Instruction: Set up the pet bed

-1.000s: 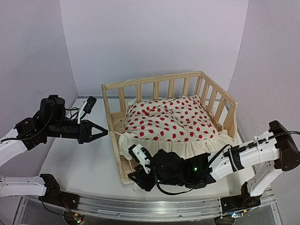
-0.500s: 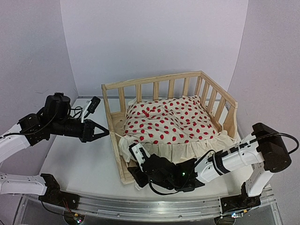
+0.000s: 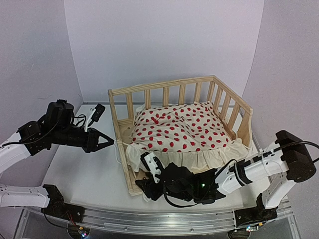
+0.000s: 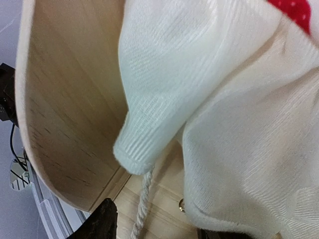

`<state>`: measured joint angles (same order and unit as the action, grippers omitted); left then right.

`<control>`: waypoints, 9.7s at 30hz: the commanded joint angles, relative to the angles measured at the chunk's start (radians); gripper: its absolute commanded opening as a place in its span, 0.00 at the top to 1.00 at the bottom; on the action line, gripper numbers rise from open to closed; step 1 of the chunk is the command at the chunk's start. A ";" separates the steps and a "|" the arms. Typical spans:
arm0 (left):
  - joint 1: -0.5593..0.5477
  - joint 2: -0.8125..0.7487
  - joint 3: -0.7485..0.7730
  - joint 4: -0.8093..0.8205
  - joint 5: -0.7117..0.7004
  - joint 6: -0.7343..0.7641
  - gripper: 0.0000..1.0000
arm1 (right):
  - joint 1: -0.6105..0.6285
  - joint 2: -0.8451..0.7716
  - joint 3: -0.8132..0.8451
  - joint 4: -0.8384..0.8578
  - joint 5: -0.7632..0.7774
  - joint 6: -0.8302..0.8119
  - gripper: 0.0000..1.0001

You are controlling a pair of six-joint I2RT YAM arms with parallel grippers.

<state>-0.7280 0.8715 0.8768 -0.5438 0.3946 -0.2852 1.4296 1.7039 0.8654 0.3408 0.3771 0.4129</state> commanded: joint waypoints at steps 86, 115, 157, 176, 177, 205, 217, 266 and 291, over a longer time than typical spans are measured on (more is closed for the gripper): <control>0.000 -0.163 -0.283 0.165 0.052 -0.211 1.00 | -0.166 -0.175 0.278 -0.487 -0.267 -0.425 1.00; -0.413 0.081 -0.622 1.098 -0.313 -0.196 0.43 | -0.178 -0.724 -0.009 -1.075 -0.059 0.033 0.12; -0.462 1.201 -0.452 2.156 -0.594 0.096 0.69 | -0.179 -0.563 -0.413 -0.352 -0.137 -0.111 1.00; -0.458 1.237 -0.432 2.147 -0.523 0.057 0.55 | -0.127 -1.017 -0.302 -0.971 -0.342 0.098 1.00; -0.459 1.234 -0.435 2.148 -0.521 0.055 0.55 | -0.127 -1.035 -0.298 -0.994 -0.365 0.096 1.00; -0.453 1.265 -0.475 2.183 -0.548 0.056 0.55 | -0.127 -1.089 -0.191 -1.213 -0.654 -0.012 1.00; -0.436 1.217 -0.556 2.220 -0.566 0.056 0.55 | -0.127 -1.070 -0.182 -1.219 -0.632 -0.014 1.00; -0.638 0.886 -0.691 2.171 -0.589 0.032 1.00 | -0.095 -0.039 0.423 -0.513 -0.071 0.039 1.00; -0.638 0.871 -0.689 2.201 -0.563 0.021 1.00 | -0.074 0.015 0.523 -0.842 -0.094 0.224 0.47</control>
<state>-1.3624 1.7550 0.1810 1.5795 -0.1688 -0.2619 1.3579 1.8000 1.3190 -0.3687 0.3470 0.5812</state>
